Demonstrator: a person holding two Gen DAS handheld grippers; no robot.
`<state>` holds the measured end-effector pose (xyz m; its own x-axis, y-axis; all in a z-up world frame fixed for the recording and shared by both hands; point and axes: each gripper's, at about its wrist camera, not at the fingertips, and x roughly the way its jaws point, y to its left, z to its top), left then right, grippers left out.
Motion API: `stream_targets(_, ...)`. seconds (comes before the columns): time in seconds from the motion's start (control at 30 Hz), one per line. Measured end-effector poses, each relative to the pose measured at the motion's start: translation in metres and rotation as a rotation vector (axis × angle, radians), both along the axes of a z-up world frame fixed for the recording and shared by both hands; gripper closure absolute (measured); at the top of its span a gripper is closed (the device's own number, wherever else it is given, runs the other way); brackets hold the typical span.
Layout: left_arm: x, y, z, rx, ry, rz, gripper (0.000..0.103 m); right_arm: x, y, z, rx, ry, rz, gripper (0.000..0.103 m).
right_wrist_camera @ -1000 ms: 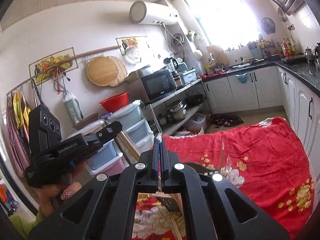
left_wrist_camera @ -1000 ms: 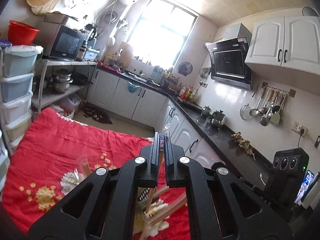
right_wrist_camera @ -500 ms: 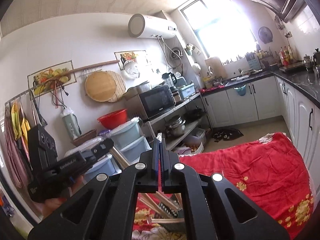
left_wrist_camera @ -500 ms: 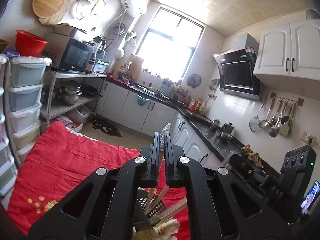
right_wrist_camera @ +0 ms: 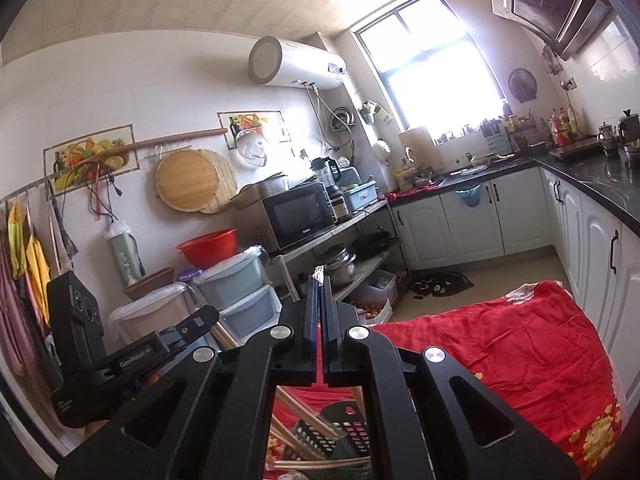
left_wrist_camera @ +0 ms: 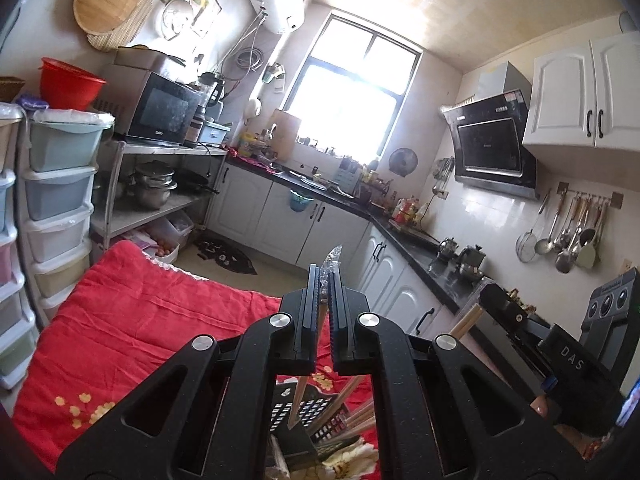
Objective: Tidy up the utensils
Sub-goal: 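Lower both held chopsticks down into the green caddy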
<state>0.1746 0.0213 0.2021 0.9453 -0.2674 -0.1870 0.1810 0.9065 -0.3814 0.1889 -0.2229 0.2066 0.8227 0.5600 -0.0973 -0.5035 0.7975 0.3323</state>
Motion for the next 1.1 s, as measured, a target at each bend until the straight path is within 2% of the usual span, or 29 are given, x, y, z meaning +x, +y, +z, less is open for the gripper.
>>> stream_targets(0.4,0.017,-0.015,-0.038,0.055,0.046,0.0,0.101,0.025,0.005,-0.05,-0.013,0.087,-0.023,0.101)
stream_targets(1.03,0.022,-0.027,-0.074,0.112,0.154,-0.046,0.101,0.025,0.011,-0.096,-0.074,0.222,-0.071,0.101)
stream_targets(1.1,0.021,-0.027,-0.076,0.114,0.166,-0.043,0.097,0.023,0.01,-0.098,-0.081,0.234,-0.078,0.091)
